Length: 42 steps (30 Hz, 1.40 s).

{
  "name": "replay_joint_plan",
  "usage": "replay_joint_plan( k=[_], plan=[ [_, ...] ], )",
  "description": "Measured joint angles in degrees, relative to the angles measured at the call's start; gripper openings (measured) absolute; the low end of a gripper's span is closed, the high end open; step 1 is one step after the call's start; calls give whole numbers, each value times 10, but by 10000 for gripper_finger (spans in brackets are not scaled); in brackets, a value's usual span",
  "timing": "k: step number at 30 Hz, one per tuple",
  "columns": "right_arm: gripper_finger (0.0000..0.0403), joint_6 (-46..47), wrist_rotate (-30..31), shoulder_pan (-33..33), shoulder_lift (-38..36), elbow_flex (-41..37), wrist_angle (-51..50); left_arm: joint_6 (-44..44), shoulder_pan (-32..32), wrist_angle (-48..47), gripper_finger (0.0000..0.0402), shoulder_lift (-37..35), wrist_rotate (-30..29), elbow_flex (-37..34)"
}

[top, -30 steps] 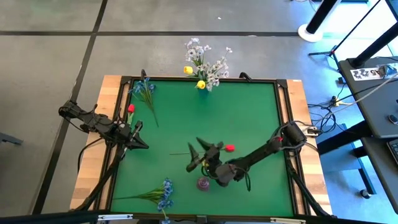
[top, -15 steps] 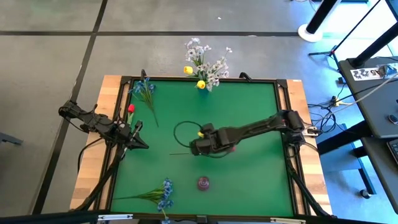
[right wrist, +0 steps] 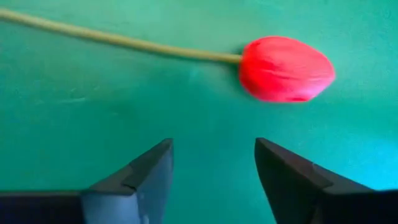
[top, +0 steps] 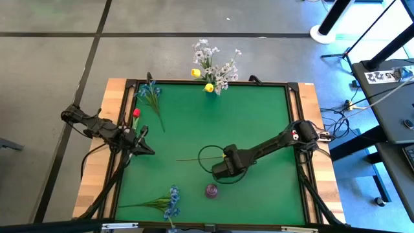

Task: Sort flowers into vase by color
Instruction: Put the right red tulip into the purple flower vase

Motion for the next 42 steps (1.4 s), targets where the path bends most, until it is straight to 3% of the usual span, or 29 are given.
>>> replay_joint_plan(
  k=[4, 10, 19, 23, 28, 33, 42],
  plan=[
    [269, -1, 11, -9, 0, -30, 22, 0, 0, 0, 10, 0, 0, 0],
    [317, -79, -7, -56, -4, -48, 57, 0, 0, 0, 10, 0, 0, 0],
    [321, -275, 64, -181, -6, -25, 130, 0, 0, 0, 10, 0, 0, 0],
    [320, -320, 72, -225, -6, 4, 183, 0, 0, 0, 10, 0, 0, 0],
    [319, -275, 20, -242, -6, 14, 240, 0, 0, 0, 10, 0, 0, 0],
    [319, -192, 14, -232, 18, 13, 251, 0, 0, 0, 10, 0, 0, 0],
    [319, -165, 26, -191, 28, 13, 243, 0, 0, 0, 10, 0, 1, 0]
  ],
)
